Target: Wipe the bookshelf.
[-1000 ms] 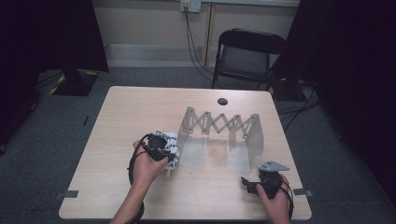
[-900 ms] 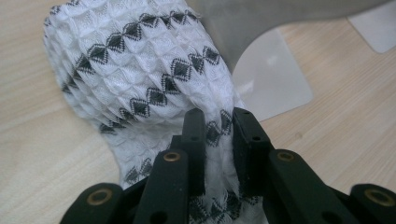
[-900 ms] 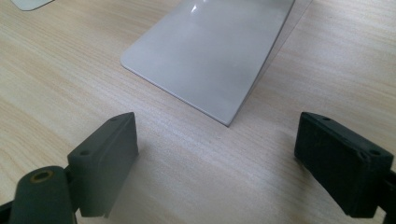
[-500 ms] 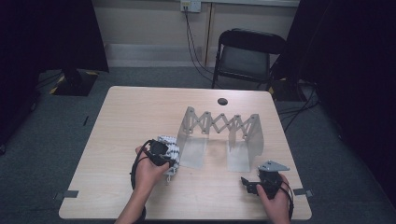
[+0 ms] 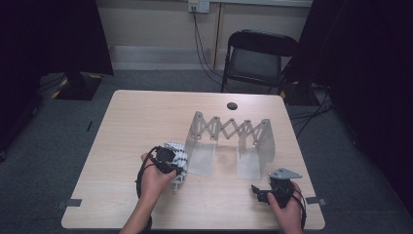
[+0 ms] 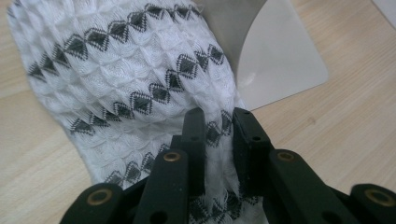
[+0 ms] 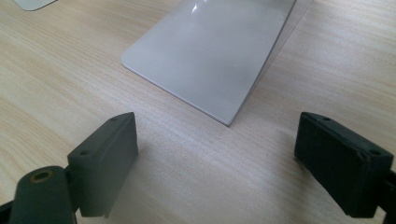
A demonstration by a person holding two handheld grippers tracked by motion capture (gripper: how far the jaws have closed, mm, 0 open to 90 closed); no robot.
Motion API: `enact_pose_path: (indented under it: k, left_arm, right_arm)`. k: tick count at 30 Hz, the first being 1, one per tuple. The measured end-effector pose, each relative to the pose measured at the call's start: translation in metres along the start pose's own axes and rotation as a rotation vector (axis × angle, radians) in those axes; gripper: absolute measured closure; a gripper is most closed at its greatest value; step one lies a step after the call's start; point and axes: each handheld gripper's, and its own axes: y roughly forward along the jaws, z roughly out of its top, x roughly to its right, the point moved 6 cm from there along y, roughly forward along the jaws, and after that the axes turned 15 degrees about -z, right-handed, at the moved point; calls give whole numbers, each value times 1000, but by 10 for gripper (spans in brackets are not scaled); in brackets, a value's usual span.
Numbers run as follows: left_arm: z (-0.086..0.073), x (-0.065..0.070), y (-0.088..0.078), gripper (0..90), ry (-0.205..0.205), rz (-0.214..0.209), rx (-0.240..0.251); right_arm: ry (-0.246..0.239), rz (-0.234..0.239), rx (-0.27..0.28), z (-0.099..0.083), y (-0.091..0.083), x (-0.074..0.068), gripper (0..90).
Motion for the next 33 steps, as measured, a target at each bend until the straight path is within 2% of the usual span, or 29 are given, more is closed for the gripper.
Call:
enact_pose_path:
  k: [5,15,22,24,27,31,33]
  left_arm:
    - [12,4,-17,761,15,9,24]
    - [49,19,-58,762,83,28,72]
    - [82,31,-85,762,138,53,144]
    - [87,33,-88,762,156,65,146]
    - [89,33,-84,761,156,66,149]
    - [84,25,-70,761,126,56,144]
    - [81,23,-66,762,128,58,134]
  right_arm:
    - [0,0,0,0,0,0,128]
    - [0,0,0,0,0,0,128]
    - [0,0,0,0,0,0,128]
    - [0,0,0,0,0,0,128]
    - [0,0,0,0,0,0,128]
    - [0,0,0,0,0,0,128]
    - [0,0,0,0,0,0,128]
